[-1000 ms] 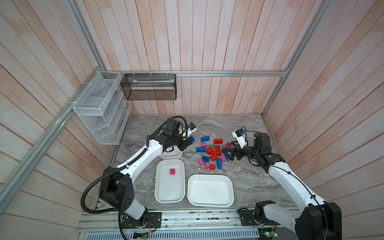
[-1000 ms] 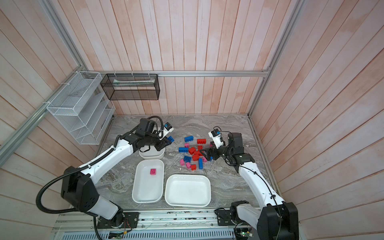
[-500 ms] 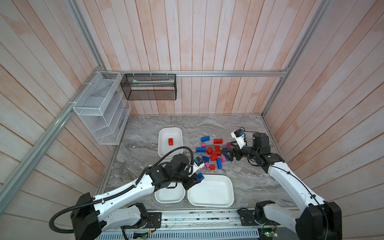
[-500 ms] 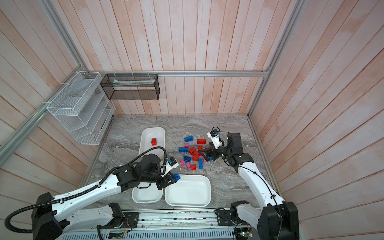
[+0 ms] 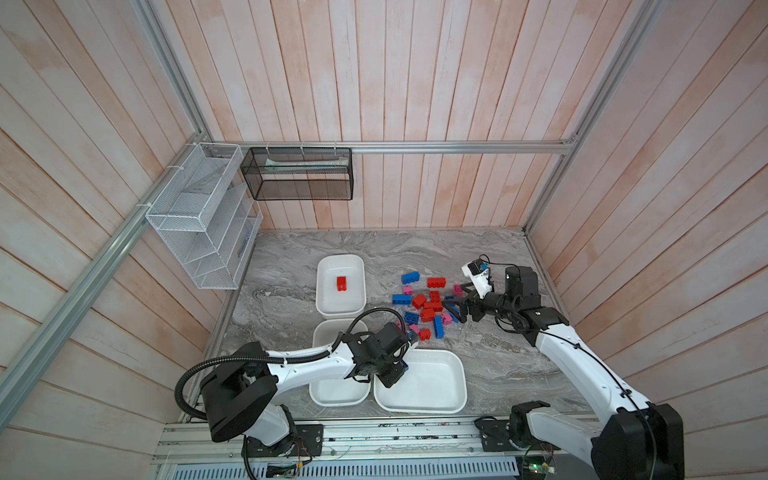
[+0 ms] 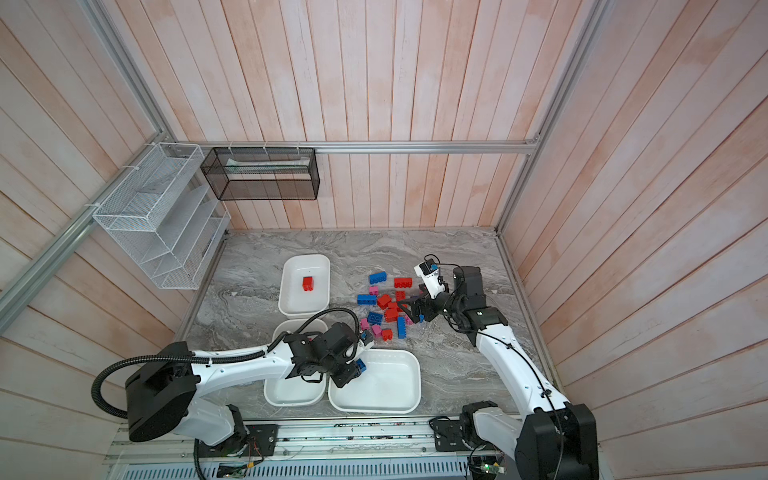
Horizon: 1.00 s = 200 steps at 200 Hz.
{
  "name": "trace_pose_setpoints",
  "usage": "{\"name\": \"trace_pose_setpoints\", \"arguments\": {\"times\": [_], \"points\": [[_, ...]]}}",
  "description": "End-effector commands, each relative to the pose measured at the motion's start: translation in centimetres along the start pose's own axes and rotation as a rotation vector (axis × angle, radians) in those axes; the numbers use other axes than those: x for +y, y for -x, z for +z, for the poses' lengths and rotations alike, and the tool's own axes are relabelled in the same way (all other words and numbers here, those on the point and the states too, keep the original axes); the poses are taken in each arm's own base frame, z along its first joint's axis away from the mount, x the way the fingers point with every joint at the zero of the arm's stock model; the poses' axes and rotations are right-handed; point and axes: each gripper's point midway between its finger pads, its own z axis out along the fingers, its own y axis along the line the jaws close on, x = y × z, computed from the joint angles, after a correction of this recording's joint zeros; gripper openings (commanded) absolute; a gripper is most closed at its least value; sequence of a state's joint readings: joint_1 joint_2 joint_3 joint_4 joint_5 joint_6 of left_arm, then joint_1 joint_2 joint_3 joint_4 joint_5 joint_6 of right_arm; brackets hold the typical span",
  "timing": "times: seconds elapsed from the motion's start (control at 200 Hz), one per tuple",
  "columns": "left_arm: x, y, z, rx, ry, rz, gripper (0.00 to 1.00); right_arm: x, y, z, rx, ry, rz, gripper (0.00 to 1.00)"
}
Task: Sort the legos into containers by color
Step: 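Carry the blue brick to the nearest tub and release it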
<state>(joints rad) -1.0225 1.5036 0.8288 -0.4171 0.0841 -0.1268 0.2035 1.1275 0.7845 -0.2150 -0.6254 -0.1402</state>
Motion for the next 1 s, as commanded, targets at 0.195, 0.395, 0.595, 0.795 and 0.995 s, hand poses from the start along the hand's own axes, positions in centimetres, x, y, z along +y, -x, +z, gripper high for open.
{"name": "trace_pose_setpoints", "arguments": {"times": [0.195, 0.395, 0.595, 0.795, 0.995], "points": [[0.2, 2.6, -3.0, -0.068, 0.019, -0.065, 0.59, 0.2, -0.7, -0.1, 0.015, -0.002, -0.008, 0.98], [-2.1, 7.0, -7.3, -0.206, -0.077, -0.023, 0.61, 0.3, -0.3, -0.3, 0.006, -0.003, -0.012, 0.98], [2.1, 10.2, -8.9, -0.268, -0.02, 0.092, 0.67, 0.4, -0.1, -0.2, -0.005, 0.008, -0.01, 0.98], [7.9, 13.0, -8.1, -0.288, 0.017, 0.244, 0.72, 0.3, 0.4, -0.3, -0.015, 0.005, -0.018, 0.98], [12.9, 14.9, -6.2, -0.29, 0.004, 0.365, 0.72, 0.2, 0.5, -0.4, -0.019, 0.004, -0.021, 0.98]]}}
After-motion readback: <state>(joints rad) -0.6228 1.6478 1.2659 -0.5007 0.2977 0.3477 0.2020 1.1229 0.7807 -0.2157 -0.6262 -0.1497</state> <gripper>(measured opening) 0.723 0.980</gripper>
